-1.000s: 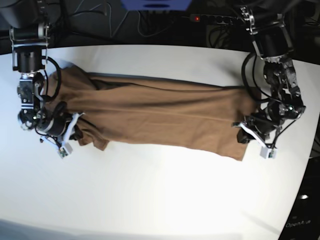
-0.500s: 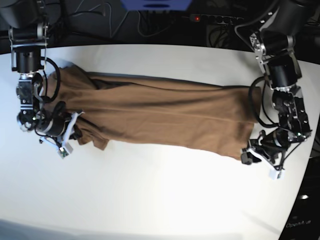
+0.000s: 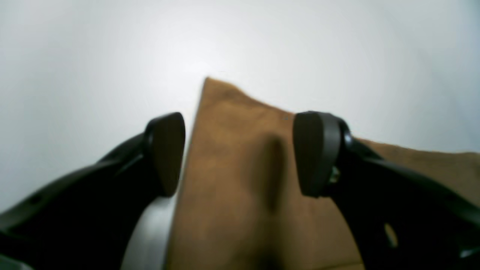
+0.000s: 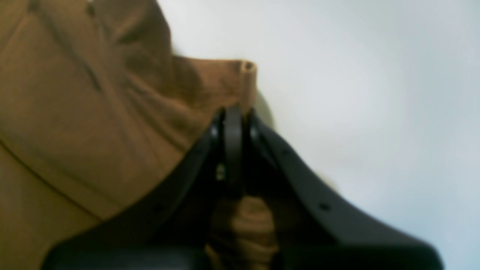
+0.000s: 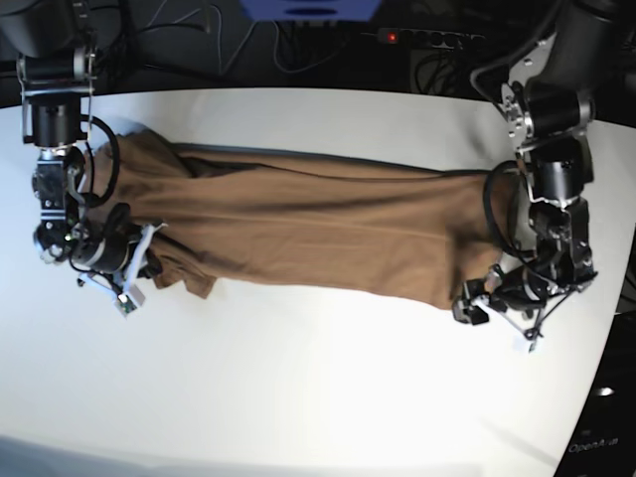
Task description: Fold the T-shirt properly
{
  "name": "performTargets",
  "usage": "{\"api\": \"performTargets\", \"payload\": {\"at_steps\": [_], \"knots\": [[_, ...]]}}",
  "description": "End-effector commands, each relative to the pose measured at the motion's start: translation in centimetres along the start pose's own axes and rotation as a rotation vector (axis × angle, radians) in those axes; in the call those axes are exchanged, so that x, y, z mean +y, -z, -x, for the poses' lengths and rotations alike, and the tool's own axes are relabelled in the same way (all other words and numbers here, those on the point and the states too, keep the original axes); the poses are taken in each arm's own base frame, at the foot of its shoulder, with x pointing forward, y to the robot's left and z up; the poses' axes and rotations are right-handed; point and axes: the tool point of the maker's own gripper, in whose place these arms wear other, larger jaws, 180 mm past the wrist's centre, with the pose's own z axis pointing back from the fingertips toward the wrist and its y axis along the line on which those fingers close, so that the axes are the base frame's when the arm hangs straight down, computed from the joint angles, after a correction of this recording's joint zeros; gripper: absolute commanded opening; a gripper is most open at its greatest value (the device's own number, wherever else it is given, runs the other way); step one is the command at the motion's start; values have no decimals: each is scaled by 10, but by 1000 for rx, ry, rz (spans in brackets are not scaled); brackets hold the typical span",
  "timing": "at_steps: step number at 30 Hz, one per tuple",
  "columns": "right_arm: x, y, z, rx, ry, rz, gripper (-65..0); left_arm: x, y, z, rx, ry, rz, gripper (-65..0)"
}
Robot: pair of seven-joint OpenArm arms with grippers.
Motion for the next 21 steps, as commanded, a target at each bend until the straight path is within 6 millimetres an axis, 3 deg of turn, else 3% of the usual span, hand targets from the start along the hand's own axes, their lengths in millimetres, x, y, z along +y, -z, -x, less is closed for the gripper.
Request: {"api": "performTargets", "payload": {"at_steps": [1,9,12,21], "knots": [[-13,-7,-17,-40,-16,25,-641,1,-4,-20,-46,9,2,-209],[-17,-9,-18,-40,-21,32,-641,4,0,-16,-52,-9,-7,-209],[-16,-9,-18,-41,-21,31,-641,10,6,2,-11,-39,-10,-209],[-15,-8,-18,-41,-20,29,-641,16,13,18,3,-81,-16,-206]]}}
